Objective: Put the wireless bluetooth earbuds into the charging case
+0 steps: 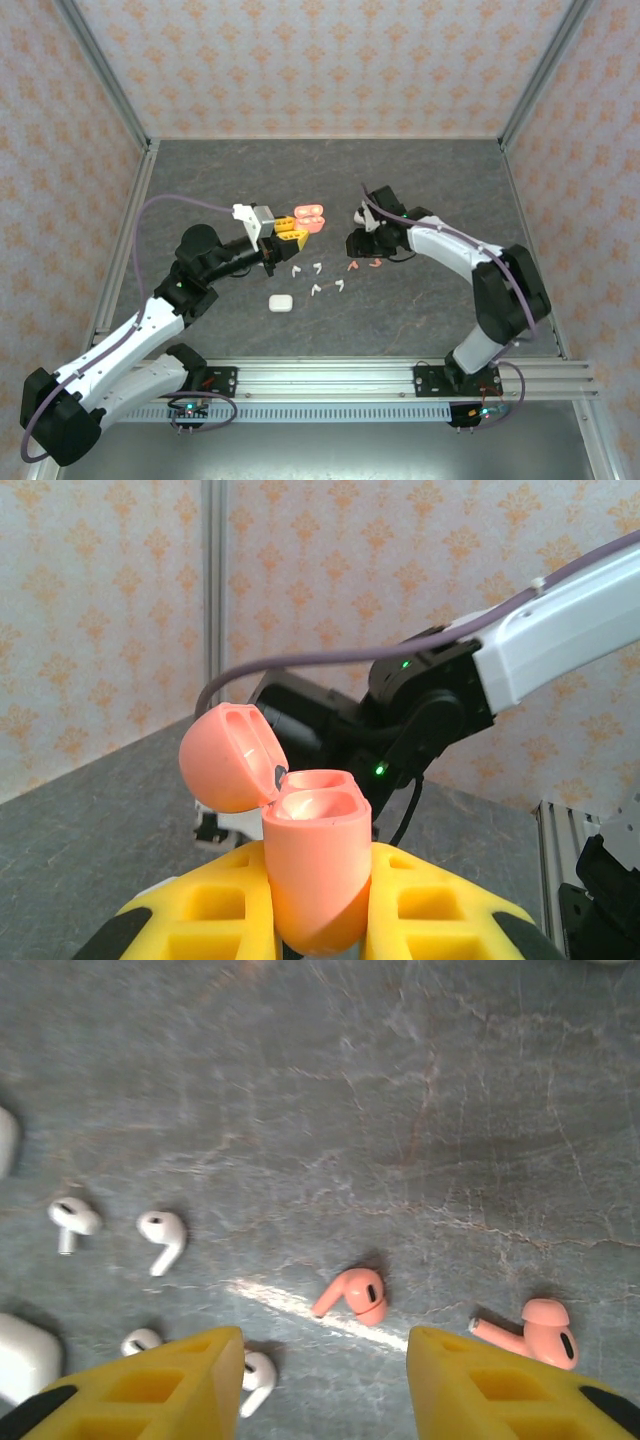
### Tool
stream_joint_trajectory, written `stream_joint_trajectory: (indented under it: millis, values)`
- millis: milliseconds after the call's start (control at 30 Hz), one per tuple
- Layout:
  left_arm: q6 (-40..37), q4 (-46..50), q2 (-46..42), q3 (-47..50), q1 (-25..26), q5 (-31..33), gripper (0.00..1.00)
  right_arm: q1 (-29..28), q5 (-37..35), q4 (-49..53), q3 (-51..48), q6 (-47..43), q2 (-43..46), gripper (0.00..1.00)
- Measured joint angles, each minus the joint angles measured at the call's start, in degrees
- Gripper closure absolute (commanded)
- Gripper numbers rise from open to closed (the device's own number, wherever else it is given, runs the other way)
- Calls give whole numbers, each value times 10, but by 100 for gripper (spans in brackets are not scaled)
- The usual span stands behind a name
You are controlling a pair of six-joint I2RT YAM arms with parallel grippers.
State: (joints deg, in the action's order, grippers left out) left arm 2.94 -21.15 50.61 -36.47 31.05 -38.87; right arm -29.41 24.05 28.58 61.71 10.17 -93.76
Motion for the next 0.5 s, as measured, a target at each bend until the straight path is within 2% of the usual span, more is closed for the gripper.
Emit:
stream_joint_trajectory:
  millis: [500]
  values:
    - [0, 4, 0, 0, 0, 2, 100, -10, -5, -20, 0, -15, -83, 64]
